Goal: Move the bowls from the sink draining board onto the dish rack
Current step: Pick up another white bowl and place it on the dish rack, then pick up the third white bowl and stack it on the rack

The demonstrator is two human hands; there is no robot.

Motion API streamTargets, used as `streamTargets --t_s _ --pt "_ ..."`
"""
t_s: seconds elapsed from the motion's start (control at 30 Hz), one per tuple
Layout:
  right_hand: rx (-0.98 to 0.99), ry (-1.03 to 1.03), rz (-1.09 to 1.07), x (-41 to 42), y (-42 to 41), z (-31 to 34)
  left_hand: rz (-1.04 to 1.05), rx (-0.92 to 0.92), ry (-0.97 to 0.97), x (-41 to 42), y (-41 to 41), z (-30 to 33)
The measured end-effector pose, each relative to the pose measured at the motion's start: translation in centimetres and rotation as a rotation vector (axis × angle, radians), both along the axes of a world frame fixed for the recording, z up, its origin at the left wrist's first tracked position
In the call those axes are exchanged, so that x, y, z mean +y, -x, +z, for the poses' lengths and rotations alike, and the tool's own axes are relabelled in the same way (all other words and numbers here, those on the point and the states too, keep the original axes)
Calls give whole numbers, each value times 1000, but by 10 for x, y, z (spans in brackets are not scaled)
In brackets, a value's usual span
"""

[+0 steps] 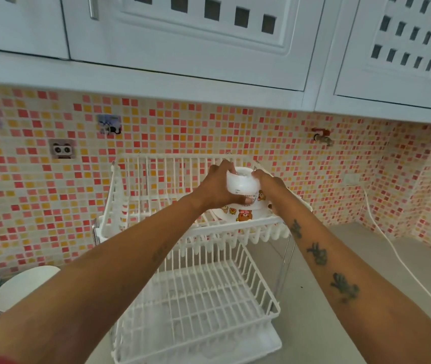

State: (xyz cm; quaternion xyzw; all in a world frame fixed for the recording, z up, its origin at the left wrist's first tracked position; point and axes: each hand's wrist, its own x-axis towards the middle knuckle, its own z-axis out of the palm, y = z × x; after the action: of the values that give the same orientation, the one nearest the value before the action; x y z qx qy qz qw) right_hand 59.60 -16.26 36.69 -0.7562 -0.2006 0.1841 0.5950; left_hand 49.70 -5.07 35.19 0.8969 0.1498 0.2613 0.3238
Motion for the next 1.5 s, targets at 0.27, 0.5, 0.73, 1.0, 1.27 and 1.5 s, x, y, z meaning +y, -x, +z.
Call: streamTargets --t_s 0.27,0.5,0.73,1.0,1.27,1.5 --pt "105 19 60 2 -5 -3 -15 123 -2 4 1 -6" --pt "87 22 50 2 -2 -5 4 114 22 7 5 -4" --pt "-465 77 -72 -7 12 -1 44 -34 145 18 56 18" --pt "-601 -279 207 55 137 38 232 -394 504 83 207 34" --pt "-349 -260 772 168 320 9 739 -473 796 143 388 -42" --pt "-21 149 920 251 385 -111 993 -413 1165 161 474 -164"
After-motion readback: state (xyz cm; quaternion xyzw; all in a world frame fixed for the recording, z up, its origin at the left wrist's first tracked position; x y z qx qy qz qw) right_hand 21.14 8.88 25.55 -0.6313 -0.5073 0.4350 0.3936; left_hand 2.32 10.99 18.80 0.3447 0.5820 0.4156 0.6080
